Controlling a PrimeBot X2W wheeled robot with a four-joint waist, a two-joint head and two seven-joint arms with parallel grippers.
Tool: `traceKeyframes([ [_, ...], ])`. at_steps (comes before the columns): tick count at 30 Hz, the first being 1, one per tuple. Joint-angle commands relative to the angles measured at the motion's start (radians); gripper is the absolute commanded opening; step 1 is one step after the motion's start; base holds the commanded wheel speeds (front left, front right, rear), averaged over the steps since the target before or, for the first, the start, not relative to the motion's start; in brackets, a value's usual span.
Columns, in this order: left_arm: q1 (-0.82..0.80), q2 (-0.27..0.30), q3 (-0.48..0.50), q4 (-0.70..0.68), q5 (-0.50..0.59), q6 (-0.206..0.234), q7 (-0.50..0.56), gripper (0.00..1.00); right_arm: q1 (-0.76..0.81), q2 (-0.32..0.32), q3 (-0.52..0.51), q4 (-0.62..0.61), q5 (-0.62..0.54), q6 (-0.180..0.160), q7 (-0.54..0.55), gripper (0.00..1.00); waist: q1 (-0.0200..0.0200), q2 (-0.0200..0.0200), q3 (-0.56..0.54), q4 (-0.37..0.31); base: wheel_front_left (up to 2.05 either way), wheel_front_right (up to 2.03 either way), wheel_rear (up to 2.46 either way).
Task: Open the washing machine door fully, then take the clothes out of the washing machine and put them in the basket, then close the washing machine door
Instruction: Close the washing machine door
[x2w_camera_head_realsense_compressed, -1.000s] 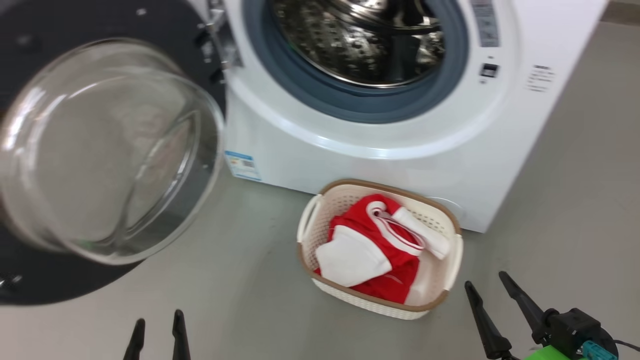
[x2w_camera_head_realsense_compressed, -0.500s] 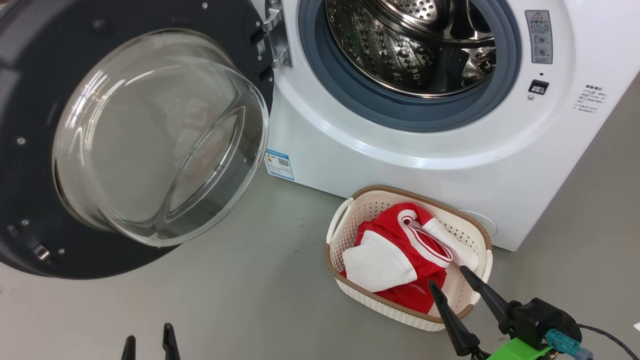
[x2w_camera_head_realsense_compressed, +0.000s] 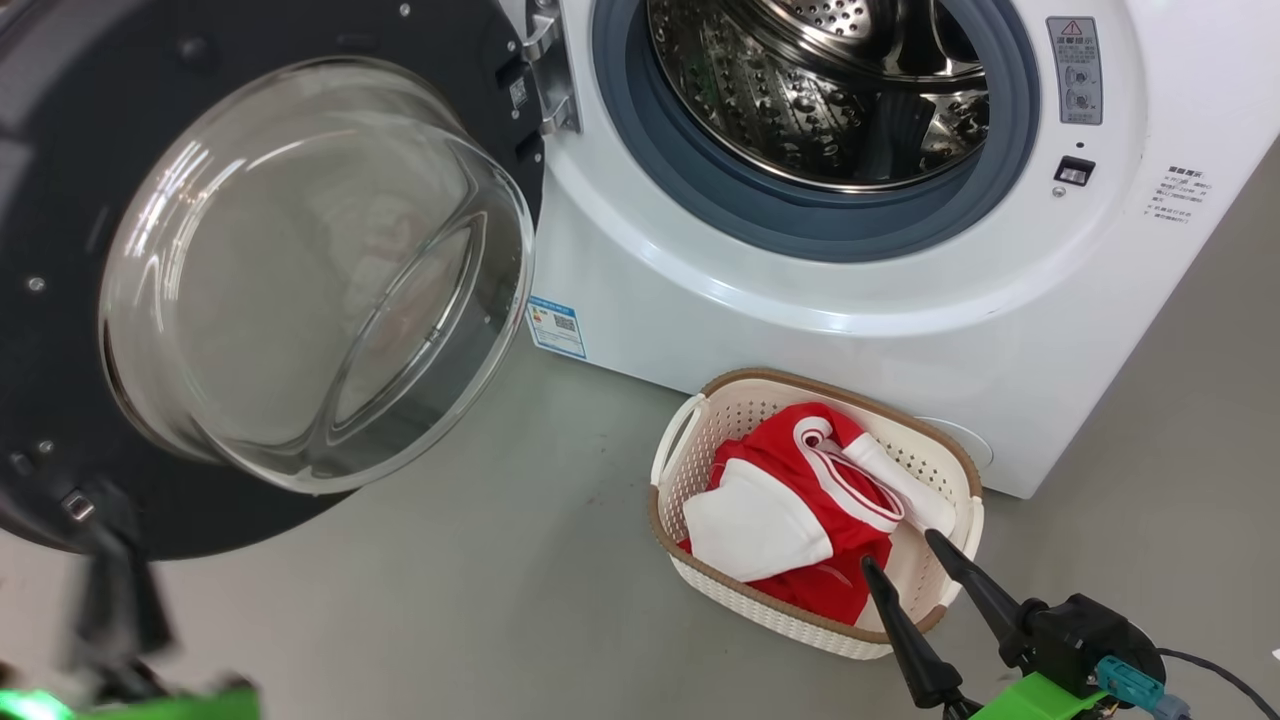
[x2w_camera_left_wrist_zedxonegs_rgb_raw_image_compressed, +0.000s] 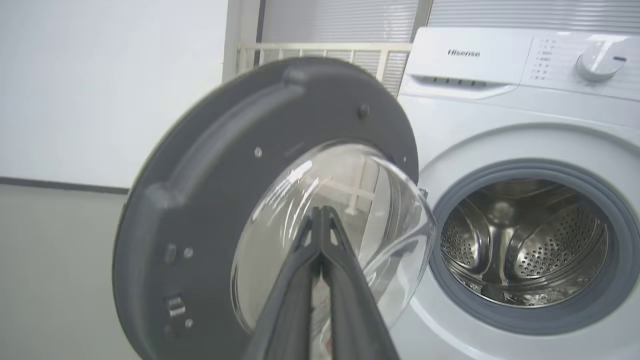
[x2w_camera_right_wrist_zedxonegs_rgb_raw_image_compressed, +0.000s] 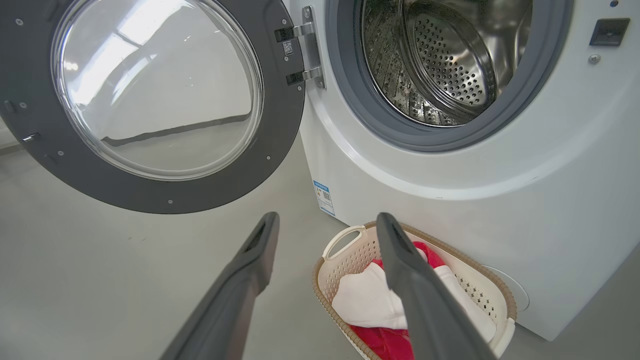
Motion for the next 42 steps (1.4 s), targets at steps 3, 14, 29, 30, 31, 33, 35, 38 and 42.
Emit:
traceKeyframes([
  [3, -0.127, 0.012, 0.129, -0.127, 0.088, -0.052, -0.006, 0.00, -0.012, 0.001, 0.007, -0.024, -0.001, 0.005, -0.007, 1.00, 0.0000, 0.0000, 0.006, -0.001, 0.00, 0.00, 0.00],
  [14, -0.555, 0.162, 0.403, -0.089, 0.160, -0.174, -0.006, 0.00, 0.002, 0.009, -0.039, -0.044, -0.016, 0.005, -0.007, 1.00, 0.0000, 0.0000, 0.043, -0.008, 0.00, 0.00, 0.00],
  [29, -0.848, 0.417, 0.483, 0.676, -0.367, -0.178, 0.129, 0.00, 0.000, 0.006, -0.040, -0.048, -0.021, 0.005, -0.007, 1.00, 0.0000, 0.0000, 0.079, -0.035, 0.00, 0.00, 0.00],
  [30, -0.857, 0.436, 0.474, 0.718, -0.389, -0.178, 0.165, 0.00, 0.000, 0.006, -0.040, -0.049, -0.021, 0.005, -0.007, 1.00, 0.0000, 0.0000, 0.080, -0.035, 0.00, 0.00, 0.00],
  [31, -0.869, 0.450, 0.463, 0.756, -0.420, -0.178, 0.217, 0.00, 0.001, 0.006, -0.041, -0.049, -0.022, 0.005, -0.007, 1.00, 0.0000, 0.0000, 0.081, -0.034, 0.00, 0.00, 0.00],
  [33, -0.876, 0.484, 0.426, 0.798, -0.453, -0.178, 0.300, 0.00, 0.003, 0.006, -0.041, -0.049, -0.023, 0.005, -0.007, 1.00, 0.0000, 0.0000, 0.082, -0.033, 0.00, 0.00, 0.00],
  [35, -0.875, 0.507, 0.387, 0.831, -0.487, -0.178, 0.395, 0.00, 0.004, 0.007, -0.042, -0.050, -0.023, 0.005, -0.007, 1.00, 0.0000, 0.0000, 0.082, -0.032, 0.00, 0.00, 0.00],
  [38, -0.868, 0.540, 0.350, 0.869, -0.526, -0.178, 0.518, 0.00, 0.005, 0.008, -0.041, -0.051, -0.024, 0.005, -0.007, 1.00, 0.0000, 0.0000, 0.084, -0.032, 0.00, 0.00, 0.00],
  [42, -0.866, 0.574, 0.333, 0.912, -0.562, -0.178, 0.625, 0.00, 0.007, 0.005, -0.035, -0.052, -0.023, 0.005, -0.007, 1.00, 0.0000, 0.0000, 0.085, -0.035, 0.00, 0.00, 0.00],
])
